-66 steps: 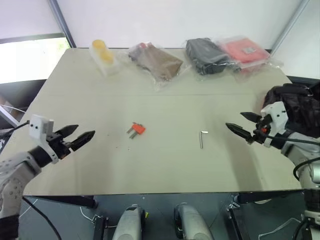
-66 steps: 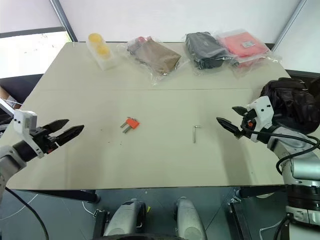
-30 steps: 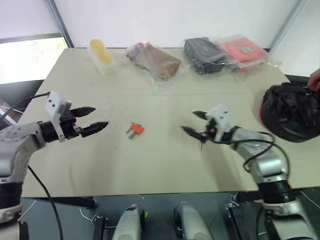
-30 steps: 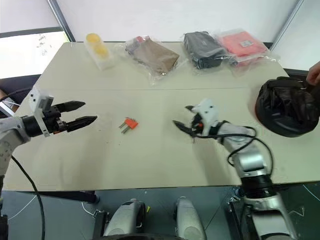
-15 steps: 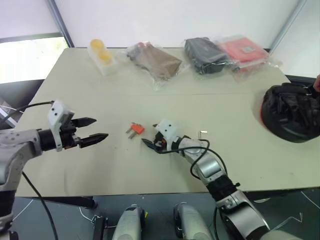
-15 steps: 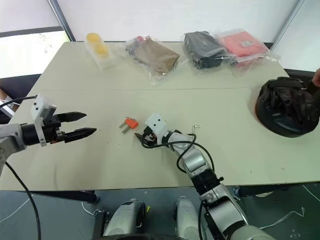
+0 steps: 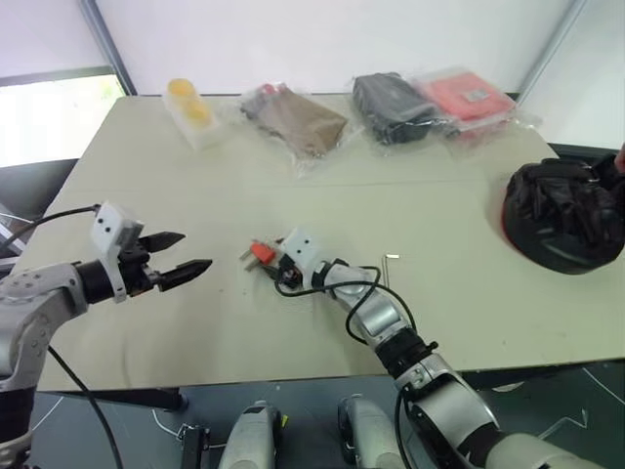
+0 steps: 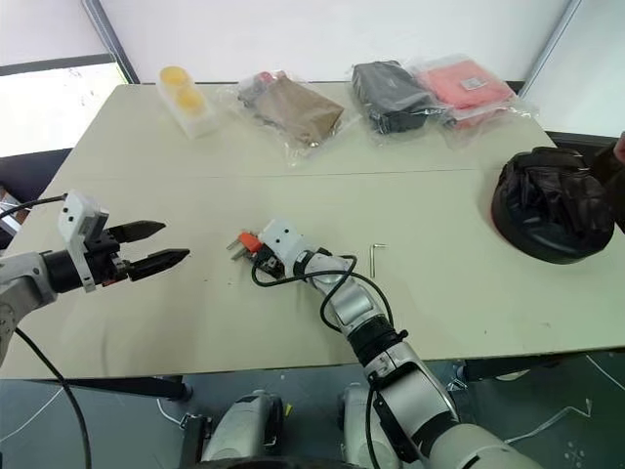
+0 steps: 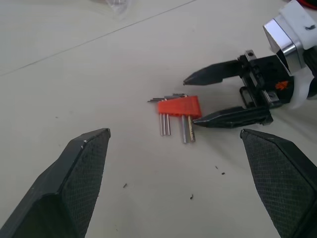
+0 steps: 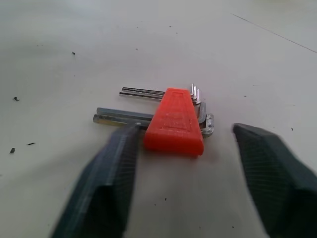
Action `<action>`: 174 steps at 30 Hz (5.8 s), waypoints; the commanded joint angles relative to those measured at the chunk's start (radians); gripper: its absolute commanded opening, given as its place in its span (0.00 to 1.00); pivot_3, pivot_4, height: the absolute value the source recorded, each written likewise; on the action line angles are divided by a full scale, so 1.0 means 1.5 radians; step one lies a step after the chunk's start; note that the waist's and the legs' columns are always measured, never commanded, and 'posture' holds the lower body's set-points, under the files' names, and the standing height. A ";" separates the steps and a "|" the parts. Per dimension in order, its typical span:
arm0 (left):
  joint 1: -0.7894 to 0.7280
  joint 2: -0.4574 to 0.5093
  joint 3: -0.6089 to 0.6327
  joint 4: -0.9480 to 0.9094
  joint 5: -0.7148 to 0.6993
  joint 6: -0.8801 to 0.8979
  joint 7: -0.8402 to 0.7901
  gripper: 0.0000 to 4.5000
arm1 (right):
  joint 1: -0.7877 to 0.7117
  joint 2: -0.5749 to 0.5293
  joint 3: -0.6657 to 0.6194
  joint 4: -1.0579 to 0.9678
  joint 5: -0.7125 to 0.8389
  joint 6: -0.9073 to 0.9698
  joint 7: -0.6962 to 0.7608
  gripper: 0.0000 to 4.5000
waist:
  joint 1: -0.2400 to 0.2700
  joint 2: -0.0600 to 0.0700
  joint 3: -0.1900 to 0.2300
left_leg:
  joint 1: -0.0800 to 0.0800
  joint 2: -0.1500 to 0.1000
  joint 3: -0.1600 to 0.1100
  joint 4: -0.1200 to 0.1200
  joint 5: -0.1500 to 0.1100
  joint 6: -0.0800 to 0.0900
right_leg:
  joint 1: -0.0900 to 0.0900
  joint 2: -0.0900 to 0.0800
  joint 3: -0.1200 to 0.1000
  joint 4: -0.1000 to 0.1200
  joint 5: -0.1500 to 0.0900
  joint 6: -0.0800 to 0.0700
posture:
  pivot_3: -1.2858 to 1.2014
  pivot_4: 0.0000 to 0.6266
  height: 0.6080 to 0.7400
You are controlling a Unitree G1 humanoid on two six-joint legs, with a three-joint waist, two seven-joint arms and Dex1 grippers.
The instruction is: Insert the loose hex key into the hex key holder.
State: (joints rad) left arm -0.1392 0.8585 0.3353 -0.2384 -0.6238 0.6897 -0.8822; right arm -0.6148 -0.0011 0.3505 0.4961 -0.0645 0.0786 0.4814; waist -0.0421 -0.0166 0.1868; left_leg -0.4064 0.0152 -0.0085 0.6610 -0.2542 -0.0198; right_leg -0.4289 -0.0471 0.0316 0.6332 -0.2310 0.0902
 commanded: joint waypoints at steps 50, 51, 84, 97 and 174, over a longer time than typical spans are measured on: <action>-0.660 -0.381 -0.163 0.835 0.136 -0.257 -0.354 0.98 | -0.325 -0.464 0.008 0.129 -0.149 -0.715 0.202 0.22 | 0.000 0.000 0.003 | -0.002 -0.004 0.002 0.001 0.001 -0.001 | -0.001 0.001 0.000 0.001 0.000 0.001 | 0.52 0.24 1.00; -0.662 -0.383 -0.161 0.838 0.136 -0.258 -0.354 0.98 | -0.322 -0.464 0.007 0.125 -0.147 -0.711 0.202 0.22 | 0.000 0.000 0.003 | -0.002 -0.004 0.002 0.001 0.001 -0.001 | -0.001 0.001 0.000 0.001 0.000 0.001 | 0.52 0.24 1.00; -0.677 -0.419 -0.131 0.874 0.170 -0.290 -0.335 0.01 | -0.285 -0.456 -0.017 0.050 -0.148 -0.636 0.166 0.22 | 0.000 0.000 0.003 | -0.002 -0.004 0.001 0.001 0.001 -0.001 | -0.001 0.001 0.000 0.001 0.000 0.001 | 0.52 0.24 1.00; -0.674 -0.410 -0.135 0.867 0.187 -0.301 -0.331 0.00 | -0.250 -0.471 -0.024 0.020 -0.150 -0.589 0.187 0.99 | 0.000 0.000 0.003 | -0.002 -0.004 0.001 0.002 0.001 -0.001 | -0.001 0.001 0.000 0.002 0.000 0.001 | 0.52 0.24 1.00; -0.639 -0.328 -0.203 0.722 0.166 -0.281 -0.316 0.00 | -0.247 -0.156 -0.407 -0.231 0.395 0.364 0.002 0.02 | 0.014 -0.001 0.000 | -0.004 -0.003 0.000 -0.006 0.000 0.000 | -0.003 0.001 -0.004 -0.002 0.000 0.001 | 0.52 0.24 1.00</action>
State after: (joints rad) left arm -1.0528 0.3724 0.0097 0.8138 -0.3620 0.2873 -1.3328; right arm -0.9738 -0.2457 -0.2248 0.1912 0.4833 0.6382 0.4971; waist -0.0213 -0.0184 0.1861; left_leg -0.4122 0.0107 -0.0077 0.6526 -0.2537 -0.0197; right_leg -0.4332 -0.0466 0.0260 0.6306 -0.2311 0.0914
